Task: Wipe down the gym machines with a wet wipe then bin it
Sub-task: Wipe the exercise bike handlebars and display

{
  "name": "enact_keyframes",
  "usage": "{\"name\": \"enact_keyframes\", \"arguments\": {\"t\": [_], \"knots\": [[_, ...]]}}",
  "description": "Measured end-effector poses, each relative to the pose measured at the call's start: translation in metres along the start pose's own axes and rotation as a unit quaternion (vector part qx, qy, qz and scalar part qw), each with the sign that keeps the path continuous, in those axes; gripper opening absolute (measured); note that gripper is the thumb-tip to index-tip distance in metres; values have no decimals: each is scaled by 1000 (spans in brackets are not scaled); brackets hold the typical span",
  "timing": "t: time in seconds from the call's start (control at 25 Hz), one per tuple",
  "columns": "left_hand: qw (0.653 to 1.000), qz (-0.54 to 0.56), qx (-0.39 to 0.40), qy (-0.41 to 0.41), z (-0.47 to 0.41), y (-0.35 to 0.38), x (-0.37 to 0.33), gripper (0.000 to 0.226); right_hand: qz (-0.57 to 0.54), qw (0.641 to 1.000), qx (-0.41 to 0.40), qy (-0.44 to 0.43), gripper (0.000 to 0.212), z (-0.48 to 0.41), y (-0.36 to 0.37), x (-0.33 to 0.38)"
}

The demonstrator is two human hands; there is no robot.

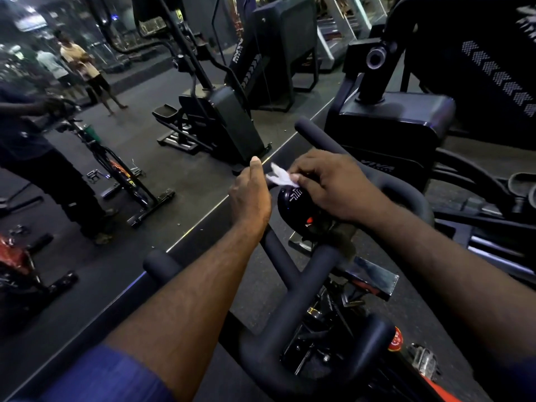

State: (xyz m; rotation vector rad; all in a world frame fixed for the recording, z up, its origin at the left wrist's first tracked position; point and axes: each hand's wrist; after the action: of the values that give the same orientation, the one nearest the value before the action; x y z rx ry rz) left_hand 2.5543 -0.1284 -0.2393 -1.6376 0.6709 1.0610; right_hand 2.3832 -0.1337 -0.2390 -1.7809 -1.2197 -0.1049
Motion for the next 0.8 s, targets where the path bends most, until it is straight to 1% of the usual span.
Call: {"name": "enact_keyframes", "arguments": {"t": [0.08, 0.16, 0.2, 0.28, 0.4, 0.44, 0.52, 0.56, 0.64, 0.68, 0.72, 0.76, 0.8], "knots": [[999, 28, -7, -21, -1, 2, 0, 78, -67, 991, 28, 112, 13, 5, -1, -19], [999, 40, 1, -30, 0, 2, 0, 81, -132, 973, 26, 188, 15, 39, 7, -35], [999, 41, 2, -32, 0, 3, 0, 82, -148, 967, 17, 209, 16, 60, 13, -38], [999, 37, 1, -33, 1, 3, -1, 81, -138, 966, -1, 218, 26, 84, 24, -32], [998, 46, -2, -34, 3, 4, -1, 82, -178, 958, -24, 224, 32, 59, 22, -28], [998, 57, -5, -36, 1, 5, 2, 83, -191, 958, -23, 211, 30, 43, 19, -26], [997, 59, -12, -40, -2, 5, 4, 83, -158, 974, -23, 160, 24, 13, 13, -11], [997, 63, -15, -41, -3, 4, 4, 82, -131, 984, -11, 119, 23, 5, 14, 0], [994, 94, -16, -47, 1, -1, -2, 80, -44, 998, 33, -14, 28, 8, 14, 29], [993, 107, -11, -51, 1, -2, -3, 80, 9, 994, 69, -90, 31, 15, 14, 36], [992, 113, -4, -54, 0, -3, -2, 82, 57, 981, 103, -153, 32, 25, 15, 35], [992, 118, 3, -51, -1, -4, -2, 82, 94, 967, 127, -199, 29, 36, 14, 30], [992, 118, 6, -46, -1, -4, -3, 79, 116, 957, 142, -223, 29, 48, 14, 24]]}}
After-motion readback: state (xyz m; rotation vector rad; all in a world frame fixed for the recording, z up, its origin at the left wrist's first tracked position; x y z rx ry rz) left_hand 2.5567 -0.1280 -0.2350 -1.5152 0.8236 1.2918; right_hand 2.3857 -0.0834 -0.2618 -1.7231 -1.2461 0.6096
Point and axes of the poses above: each hand's wrist, its own z-axis away from the middle knuckle, its own y-axis out of the palm, x = y × z, and after that the axes turned 4 degrees about x, right-handed
